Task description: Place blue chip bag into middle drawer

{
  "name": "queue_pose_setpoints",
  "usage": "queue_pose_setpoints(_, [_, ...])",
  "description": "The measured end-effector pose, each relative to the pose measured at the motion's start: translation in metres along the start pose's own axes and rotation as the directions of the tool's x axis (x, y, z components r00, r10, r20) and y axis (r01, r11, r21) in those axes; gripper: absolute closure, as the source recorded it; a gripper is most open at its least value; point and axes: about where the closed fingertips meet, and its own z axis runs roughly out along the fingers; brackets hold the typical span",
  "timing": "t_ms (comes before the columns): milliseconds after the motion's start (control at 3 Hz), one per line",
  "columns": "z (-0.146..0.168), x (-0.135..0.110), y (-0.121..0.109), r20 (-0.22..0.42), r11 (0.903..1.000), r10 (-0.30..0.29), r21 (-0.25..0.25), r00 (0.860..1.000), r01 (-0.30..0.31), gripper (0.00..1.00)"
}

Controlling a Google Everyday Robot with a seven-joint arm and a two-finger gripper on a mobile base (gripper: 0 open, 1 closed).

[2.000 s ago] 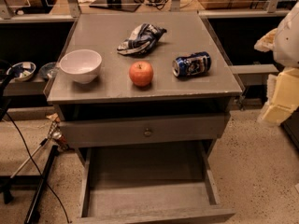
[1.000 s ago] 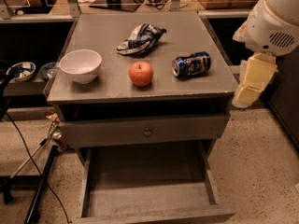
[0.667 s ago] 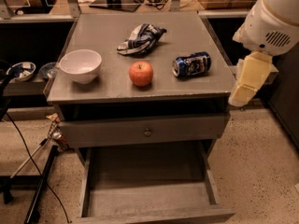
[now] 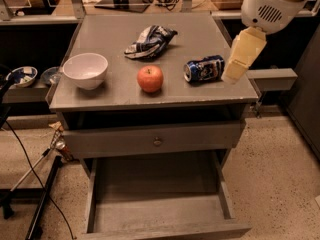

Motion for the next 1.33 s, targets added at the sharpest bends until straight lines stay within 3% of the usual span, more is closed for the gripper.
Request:
queue_pose_setpoints(333, [0.0,0.0,0.0,0.0,1.0,0.0,0.0,1.0,0.0,0.0])
queue_pose_setpoints(1333, [0.021,-0.116,-0.03,0.135,0.9923,-0.111,-0.04,0.985,0.117,0.0])
